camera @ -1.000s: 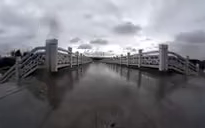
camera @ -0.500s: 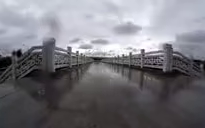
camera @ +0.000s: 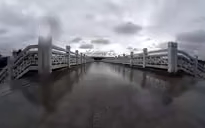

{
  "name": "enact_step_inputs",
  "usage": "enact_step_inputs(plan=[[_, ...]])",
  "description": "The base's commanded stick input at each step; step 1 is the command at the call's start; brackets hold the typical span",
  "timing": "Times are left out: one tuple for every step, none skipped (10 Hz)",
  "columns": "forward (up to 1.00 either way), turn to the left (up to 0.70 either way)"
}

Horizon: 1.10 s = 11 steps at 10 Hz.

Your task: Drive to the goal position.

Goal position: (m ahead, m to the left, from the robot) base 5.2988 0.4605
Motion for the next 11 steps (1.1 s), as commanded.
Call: enact_step_inputs(plan=[[0.55,0.00],[0.55,0.00],[0.55,0.00],[0.54,0.00],[0.54,0.00],[0.54,0.00],[0.54,0.00],[0.54,0.00],[0.54,0.00],[0.54,0.00],[0.54,0.00]])
